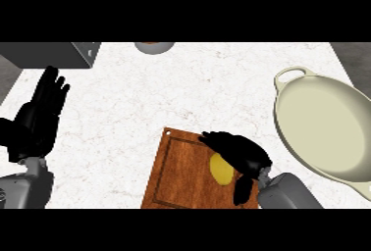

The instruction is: Pick the lemon from the cutting board and place it in the pot

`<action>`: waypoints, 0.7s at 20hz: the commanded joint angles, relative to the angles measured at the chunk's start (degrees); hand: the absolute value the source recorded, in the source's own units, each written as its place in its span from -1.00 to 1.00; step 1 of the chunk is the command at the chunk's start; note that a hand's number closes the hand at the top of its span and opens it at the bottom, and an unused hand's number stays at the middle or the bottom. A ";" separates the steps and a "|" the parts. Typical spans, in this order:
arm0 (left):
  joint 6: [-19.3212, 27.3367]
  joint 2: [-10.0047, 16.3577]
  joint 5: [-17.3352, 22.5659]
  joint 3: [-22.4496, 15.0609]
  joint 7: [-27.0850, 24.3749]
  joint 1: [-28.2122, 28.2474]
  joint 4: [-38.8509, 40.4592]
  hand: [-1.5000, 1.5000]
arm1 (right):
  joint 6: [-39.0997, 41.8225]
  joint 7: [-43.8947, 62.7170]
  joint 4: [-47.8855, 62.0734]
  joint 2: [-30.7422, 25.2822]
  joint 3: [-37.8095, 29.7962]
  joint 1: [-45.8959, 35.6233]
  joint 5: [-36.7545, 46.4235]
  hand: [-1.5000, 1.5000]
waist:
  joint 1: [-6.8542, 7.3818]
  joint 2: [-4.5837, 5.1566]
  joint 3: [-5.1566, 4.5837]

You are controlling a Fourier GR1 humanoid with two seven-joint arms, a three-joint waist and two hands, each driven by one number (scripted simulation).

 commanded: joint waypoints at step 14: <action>-1.39 -2.66 -2.42 1.08 -3.03 -0.06 2.77 0.00 | -7.60 -14.82 16.07 4.57 -0.35 -4.16 12.55 1.00 | 0.05 0.03 0.01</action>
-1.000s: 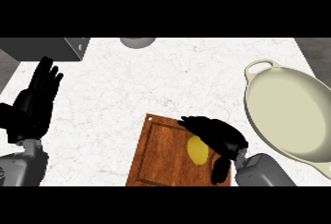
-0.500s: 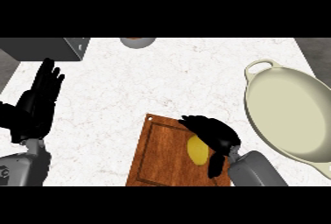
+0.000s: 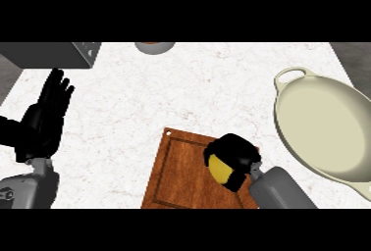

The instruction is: Pick the lemon from the cutting board and place it in the pot

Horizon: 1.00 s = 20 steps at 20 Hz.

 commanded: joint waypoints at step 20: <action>-0.09 -0.33 -0.59 0.99 2.64 0.10 -2.48 0.00 | -13.84 7.93 -52.74 -12.77 14.15 48.05 9.04 1.00 | -1.59 -0.27 0.07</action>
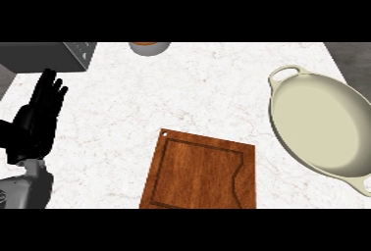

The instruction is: Pick the lemon from the cutting board and place it in the pot

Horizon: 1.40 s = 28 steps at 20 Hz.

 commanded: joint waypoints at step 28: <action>0.01 -0.46 -0.25 -0.68 1.26 -3.43 0.16 0.00 | -10.87 4.42 -16.62 8.39 -40.50 -7.17 -31.15 1.00 | 1.86 0.79 0.20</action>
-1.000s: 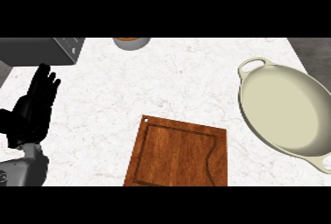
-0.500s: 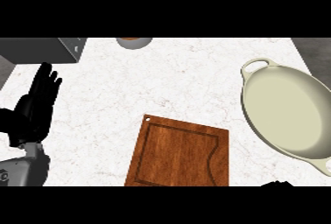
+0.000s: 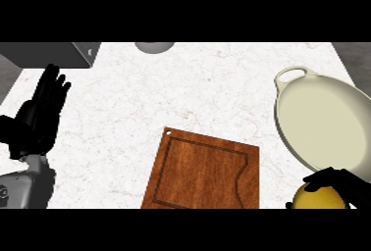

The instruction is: Pick the lemon from the cutting board and place it in the pot

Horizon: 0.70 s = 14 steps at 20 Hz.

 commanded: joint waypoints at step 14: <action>1.54 -1.72 -1.65 -2.00 2.52 -2.92 0.95 0.00 | -6.74 -13.49 45.49 -13.89 -25.36 -31.96 -6.26 1.00 | 0.84 0.04 -0.04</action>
